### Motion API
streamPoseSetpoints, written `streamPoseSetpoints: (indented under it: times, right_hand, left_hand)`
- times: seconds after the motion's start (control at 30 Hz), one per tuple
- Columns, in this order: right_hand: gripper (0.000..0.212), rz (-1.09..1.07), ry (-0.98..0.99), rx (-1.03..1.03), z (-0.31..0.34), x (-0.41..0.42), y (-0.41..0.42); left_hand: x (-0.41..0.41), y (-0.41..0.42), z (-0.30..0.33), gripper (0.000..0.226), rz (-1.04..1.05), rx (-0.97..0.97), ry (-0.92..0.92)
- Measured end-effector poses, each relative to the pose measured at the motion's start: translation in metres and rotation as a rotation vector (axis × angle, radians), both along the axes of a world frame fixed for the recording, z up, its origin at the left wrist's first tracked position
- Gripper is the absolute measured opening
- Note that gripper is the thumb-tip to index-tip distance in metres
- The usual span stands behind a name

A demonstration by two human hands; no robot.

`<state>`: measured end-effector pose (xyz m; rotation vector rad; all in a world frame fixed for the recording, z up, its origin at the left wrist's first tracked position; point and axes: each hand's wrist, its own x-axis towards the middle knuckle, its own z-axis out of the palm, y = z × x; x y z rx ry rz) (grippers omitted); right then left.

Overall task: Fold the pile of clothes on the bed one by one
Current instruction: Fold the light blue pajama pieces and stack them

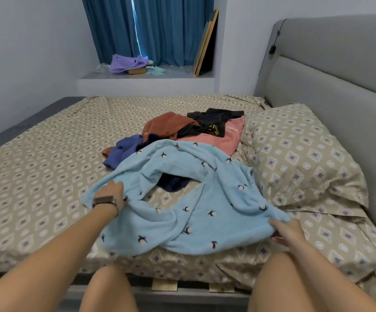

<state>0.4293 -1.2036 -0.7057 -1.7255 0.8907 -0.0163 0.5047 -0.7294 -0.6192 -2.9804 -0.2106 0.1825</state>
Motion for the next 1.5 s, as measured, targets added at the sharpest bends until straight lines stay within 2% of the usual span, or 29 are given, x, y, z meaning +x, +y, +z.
streamPoseSetpoints:
  times: [0.07, 0.1, 0.17, 0.23, 0.3, 0.33, 0.4, 0.47, 0.5, 0.53, 0.6, 0.67, 0.7, 0.73, 0.77, 0.8, 0.83, 0.9, 0.97, 1.0, 1.07, 1.13, 1.2, 1.27, 1.3, 1.37, 1.4, 1.43, 1.5]
  right_hand:
    - [0.054, 0.089, 0.053, -0.140, -0.014, -0.002, -0.002]
    - [0.058, 0.156, 0.079, -0.226, -0.020, -0.003, -0.003]
    - [0.063, 0.282, 0.122, -0.363, -0.021, -0.005, 0.004]
    - [0.073, 0.372, 0.144, -0.487, -0.018, -0.005, 0.015]
    - [0.075, 0.419, 0.178, -0.572, -0.019, 0.002, 0.021]
    - [0.067, 0.447, 0.186, -0.580, -0.020, 0.007, 0.024]
    - [0.036, 0.491, 0.180, -0.549, -0.025, 0.018, 0.029]
    - [0.030, 0.550, 0.196, -0.510, -0.032, 0.028, 0.036]
    - [0.034, 0.575, 0.223, -0.503, -0.035, 0.031, 0.040]
    - [0.040, 0.586, 0.227, -0.516, -0.038, 0.035, 0.043]
    - [0.054, 0.597, 0.227, -0.574, -0.052, 0.045, 0.045]
    - [0.076, 0.557, 0.248, -0.570, -0.050, 0.052, 0.047]
    - [0.071, 0.506, 0.244, -0.560, -0.043, 0.052, 0.048]
    - [0.053, 0.416, 0.196, -0.522, -0.036, 0.053, 0.046]
    - [0.033, 0.301, 0.118, -0.492, -0.031, 0.053, 0.041]
    - [0.020, 0.181, 0.065, -0.503, -0.029, 0.052, 0.031]
    - [0.018, 0.087, 0.039, -0.535, -0.029, 0.049, 0.021]
    - [0.029, -0.055, 0.056, -0.651, -0.034, 0.043, 0.002]
    - [0.030, -0.124, 0.179, -0.692, -0.033, 0.040, -0.003]
    - [0.037, -0.131, 0.201, -0.691, -0.035, 0.042, -0.002]
    - [0.044, -0.017, 0.108, -0.829, -0.035, 0.047, 0.008]
    - [0.036, 0.260, -0.110, -0.978, -0.039, 0.055, 0.026]
    - [0.030, 0.616, -0.283, -0.842, -0.043, 0.059, 0.052]
    - [0.040, 0.973, -0.232, -0.618, -0.044, 0.058, 0.083]
    - [0.046, 1.133, -0.153, -0.566, -0.045, 0.056, 0.101]
    - [0.061, 1.369, -0.052, -0.613, -0.055, 0.053, 0.133]
    - [0.072, 1.448, -0.039, -0.688, -0.062, 0.050, 0.148]
    - [0.081, 1.496, -0.042, -0.766, -0.065, 0.048, 0.161]
    - [0.088, 1.513, -0.095, -0.855, -0.067, 0.047, 0.181]
  left_hand:
    - [-0.003, -0.010, -0.018, 0.018, -0.101, 0.000, -0.237]
    - [-0.005, -0.015, -0.032, 0.019, -0.131, -0.032, -0.245]
    - [-0.013, -0.026, -0.059, 0.025, -0.177, -0.159, -0.103]
    - [-0.024, -0.033, -0.089, 0.048, -0.173, -0.216, 0.104]
    - [-0.035, -0.035, -0.115, 0.085, -0.126, -0.224, 0.218]
    - [-0.038, -0.036, -0.125, 0.102, -0.104, -0.210, 0.240]
    - [-0.038, -0.034, -0.137, 0.130, -0.091, -0.175, 0.289]
    - [-0.036, -0.034, -0.143, 0.157, -0.114, -0.156, 0.385]
    - [-0.036, -0.033, -0.146, 0.161, -0.127, -0.136, 0.442]
    - [-0.036, -0.033, -0.150, 0.159, -0.138, -0.112, 0.474]
    - [-0.034, -0.028, -0.158, 0.133, -0.175, -0.069, 0.449]
    - [-0.030, -0.021, -0.156, 0.108, -0.171, -0.227, 0.341]
    - [-0.029, -0.016, -0.153, 0.099, -0.128, -0.427, 0.257]
    - [-0.027, -0.009, -0.149, 0.084, -0.064, -0.636, 0.152]
    - [-0.024, -0.001, -0.150, 0.063, 0.003, -0.772, 0.025]
    - [-0.020, 0.007, -0.149, 0.045, 0.058, -0.820, -0.142]
    - [-0.015, 0.015, -0.148, 0.040, 0.105, -0.803, -0.319]
    - [-0.008, 0.023, -0.141, 0.034, 0.215, -0.705, -0.558]
    - [0.001, 0.026, -0.134, 0.024, 0.302, -0.622, -0.580]
    - [0.006, 0.025, -0.134, 0.019, 0.294, -0.577, -0.557]
    - [0.016, 0.021, -0.136, 0.014, 0.216, -0.509, -0.514]
    - [0.025, 0.013, -0.139, 0.018, 0.155, -0.483, -0.466]
    - [0.031, 0.006, -0.138, 0.019, 0.123, -0.421, -0.365]
    - [0.034, 0.005, -0.135, 0.014, 0.043, -0.434, -0.255]
    - [0.032, 0.006, -0.132, 0.012, 0.008, -0.537, -0.220]
    - [0.020, 0.013, -0.122, 0.007, 0.010, -0.855, -0.233]
    - [0.012, 0.021, -0.119, 0.009, 0.050, -0.924, -0.289]
    - [0.005, 0.032, -0.117, 0.015, 0.095, -0.900, -0.375]
    - [-0.008, 0.062, -0.118, 0.038, 0.219, -0.727, -0.507]
